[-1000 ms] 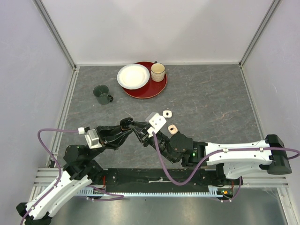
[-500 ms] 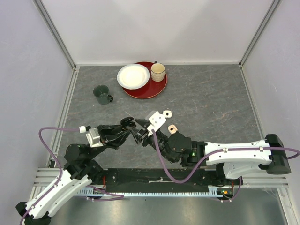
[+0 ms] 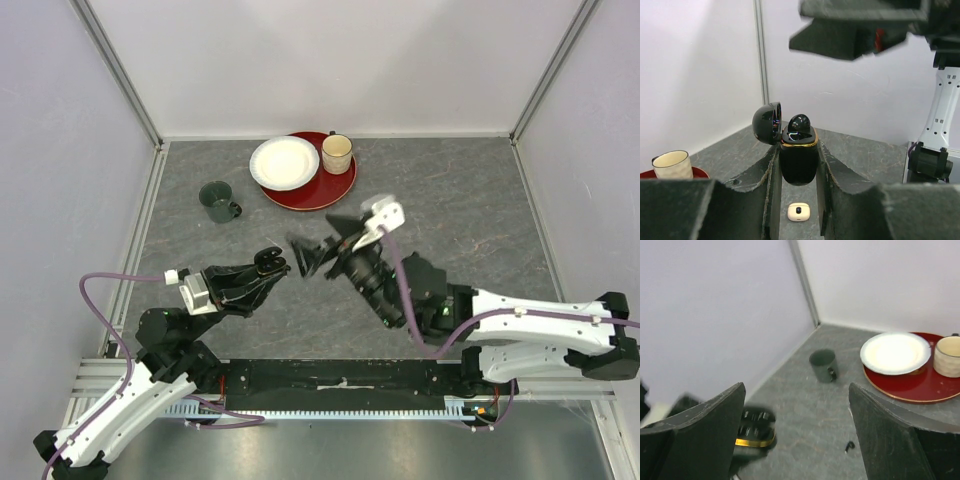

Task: Insert the wireless bluetooth earbuds into the charging case
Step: Pick up the earbud from the center of the board.

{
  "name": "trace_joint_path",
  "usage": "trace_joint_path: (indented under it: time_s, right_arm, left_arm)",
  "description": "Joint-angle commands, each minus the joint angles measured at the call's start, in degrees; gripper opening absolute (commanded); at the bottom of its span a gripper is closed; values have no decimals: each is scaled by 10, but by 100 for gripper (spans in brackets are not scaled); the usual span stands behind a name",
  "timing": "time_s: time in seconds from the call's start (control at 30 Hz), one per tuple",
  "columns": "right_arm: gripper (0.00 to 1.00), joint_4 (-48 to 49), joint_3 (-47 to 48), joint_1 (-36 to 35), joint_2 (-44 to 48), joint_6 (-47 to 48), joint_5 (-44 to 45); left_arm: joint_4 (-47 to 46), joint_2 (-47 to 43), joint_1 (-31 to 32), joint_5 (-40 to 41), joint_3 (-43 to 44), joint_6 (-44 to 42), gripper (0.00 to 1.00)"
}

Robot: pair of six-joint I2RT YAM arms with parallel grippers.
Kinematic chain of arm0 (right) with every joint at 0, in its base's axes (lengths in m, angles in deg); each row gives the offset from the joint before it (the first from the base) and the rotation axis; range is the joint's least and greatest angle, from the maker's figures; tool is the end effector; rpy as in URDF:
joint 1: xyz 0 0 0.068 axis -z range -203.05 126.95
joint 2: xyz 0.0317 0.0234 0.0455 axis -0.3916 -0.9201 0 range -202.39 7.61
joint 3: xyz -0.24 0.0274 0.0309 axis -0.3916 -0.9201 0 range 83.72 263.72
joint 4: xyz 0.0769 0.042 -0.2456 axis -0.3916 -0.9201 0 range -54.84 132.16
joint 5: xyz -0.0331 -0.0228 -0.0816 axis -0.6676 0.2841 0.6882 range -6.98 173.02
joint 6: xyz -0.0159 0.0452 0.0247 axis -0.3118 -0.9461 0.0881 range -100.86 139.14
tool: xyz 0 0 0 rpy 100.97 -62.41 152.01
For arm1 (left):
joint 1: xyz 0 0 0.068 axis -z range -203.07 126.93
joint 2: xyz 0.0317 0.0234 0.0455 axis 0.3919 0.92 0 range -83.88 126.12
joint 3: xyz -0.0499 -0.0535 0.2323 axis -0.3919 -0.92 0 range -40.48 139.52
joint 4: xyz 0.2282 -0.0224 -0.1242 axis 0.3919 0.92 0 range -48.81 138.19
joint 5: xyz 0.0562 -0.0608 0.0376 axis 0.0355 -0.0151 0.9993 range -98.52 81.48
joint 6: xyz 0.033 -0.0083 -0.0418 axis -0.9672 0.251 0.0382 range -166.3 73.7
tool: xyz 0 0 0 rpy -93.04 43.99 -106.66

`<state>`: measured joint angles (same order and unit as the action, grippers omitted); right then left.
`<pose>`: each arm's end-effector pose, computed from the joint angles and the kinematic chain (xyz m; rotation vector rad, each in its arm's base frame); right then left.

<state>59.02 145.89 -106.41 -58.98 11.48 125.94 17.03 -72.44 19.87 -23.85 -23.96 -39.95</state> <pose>0.0557 0.2684 0.3905 -0.2983 1.4306 0.8040 0.0841 -0.0910 0.2942 0.5829 0.9614 -0.9135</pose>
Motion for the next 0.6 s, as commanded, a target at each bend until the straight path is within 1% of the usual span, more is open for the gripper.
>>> trace_joint_path:
  time_s: [0.0,0.03,0.07,0.1,0.13,0.17,0.2,0.23,0.27,0.33,0.37,0.43,0.53,0.57]
  right_arm:
    - [91,-103,86,63,23,-97,60]
    - [91,-114,85,81,24,-118,60]
    - [91,-157,87,124,25,-149,64]
    - [90,-196,92,149,23,-243,72]
    - [89,-234,92,175,21,-287,68]
    - [88,-295,91,232,12,-328,48]
    - [87,-311,82,260,3,-350,-19]
    - [87,-321,76,287,-8,-383,-66]
    - [86,-343,74,327,-44,-392,-104]
    - [84,-352,69,341,-87,-401,-183]
    - [83,-354,69,341,-133,-401,-200]
    - [81,-354,69,342,-178,-410,-246]
    - [79,-348,84,340,-283,-436,-280]
    - [77,-349,96,340,-302,-448,-285]
  left_arm:
    - [-16,-13,0,12,12,10,2]
    - [-15,-14,0,13,12,10,2]
    - [-15,-19,0,14,12,10,2]
    - [-13,-20,-1,14,12,10,2]
    - [-9,-22,0,14,14,10,2]
    - [-6,-25,0,14,19,10,2]
    - [-1,-27,0,15,21,9,2]
    - [6,-31,0,14,25,9,2]
    - [10,-33,0,14,29,9,2]
    - [14,-38,0,16,33,7,2]
    - [19,-41,-1,14,36,7,2]
    - [25,-42,0,14,40,6,2]
    - [39,-46,0,12,48,5,2]
    - [41,-48,-1,13,48,4,2]
